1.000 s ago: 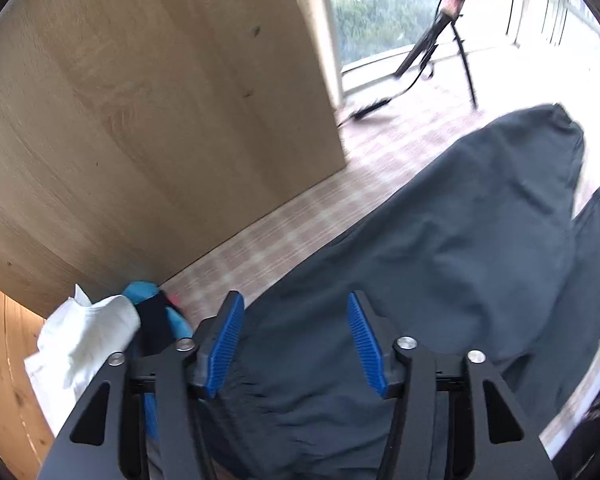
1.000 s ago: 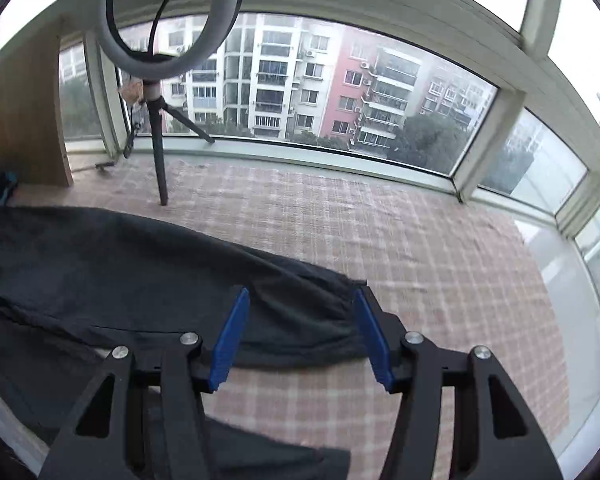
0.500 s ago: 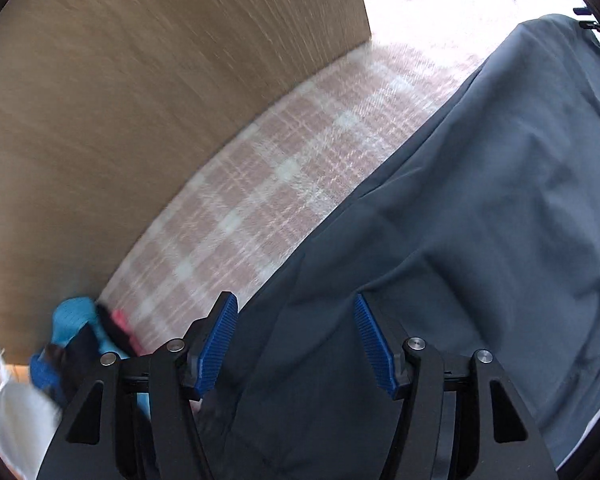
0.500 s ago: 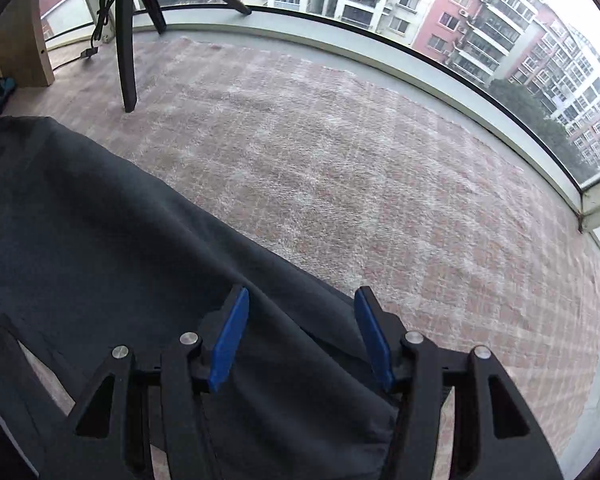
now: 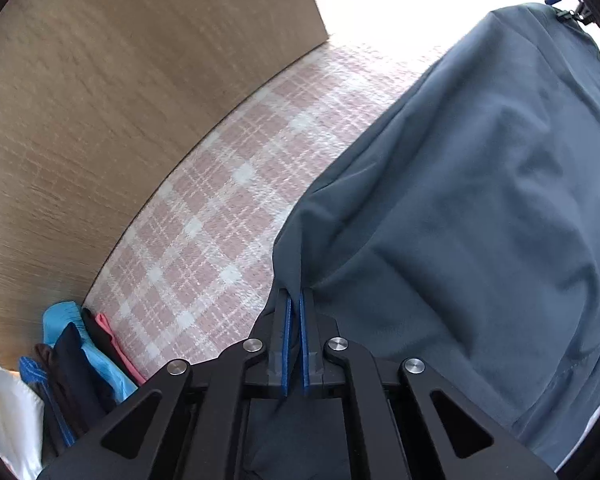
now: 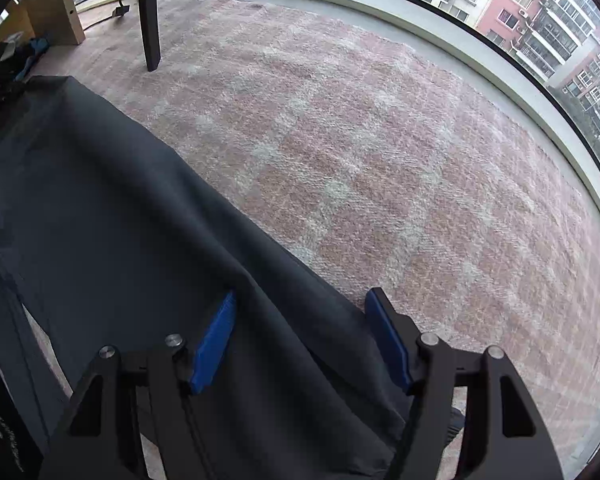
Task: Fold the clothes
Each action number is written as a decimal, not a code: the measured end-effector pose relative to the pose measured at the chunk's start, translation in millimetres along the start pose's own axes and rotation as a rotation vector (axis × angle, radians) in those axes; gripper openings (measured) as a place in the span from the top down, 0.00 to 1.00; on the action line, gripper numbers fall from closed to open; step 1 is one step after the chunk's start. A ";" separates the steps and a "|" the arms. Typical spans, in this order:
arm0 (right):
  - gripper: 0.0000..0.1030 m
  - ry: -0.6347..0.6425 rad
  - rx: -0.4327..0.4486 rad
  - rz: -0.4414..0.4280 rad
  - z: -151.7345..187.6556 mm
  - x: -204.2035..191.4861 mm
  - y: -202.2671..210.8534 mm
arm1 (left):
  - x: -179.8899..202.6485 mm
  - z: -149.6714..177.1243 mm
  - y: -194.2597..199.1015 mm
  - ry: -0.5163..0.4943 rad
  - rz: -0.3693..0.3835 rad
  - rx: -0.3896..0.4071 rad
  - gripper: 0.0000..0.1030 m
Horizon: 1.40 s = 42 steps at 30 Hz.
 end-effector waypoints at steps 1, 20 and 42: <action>0.53 0.007 0.008 -0.002 1.2 -2.9 2.8 | 1.8 1.4 3.7 -0.002 -0.002 0.007 0.97; 0.98 -0.224 0.445 0.391 160.7 -147.9 186.3 | 82.0 148.0 143.8 0.118 -0.078 0.220 0.97; 0.66 -0.929 0.086 0.168 315.0 -99.6 172.4 | 241.5 63.7 170.9 0.051 0.172 0.384 0.91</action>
Point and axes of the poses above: each gripper's, at about its wrist camera, not at the fingertips, and y roughly against the way its jaws point, x to its right, z to its underside, the point moved 2 cm from there along -y, roughly the way its jaws point, and after that the axes turned 4 degrees about z, right-handed, at the moved point
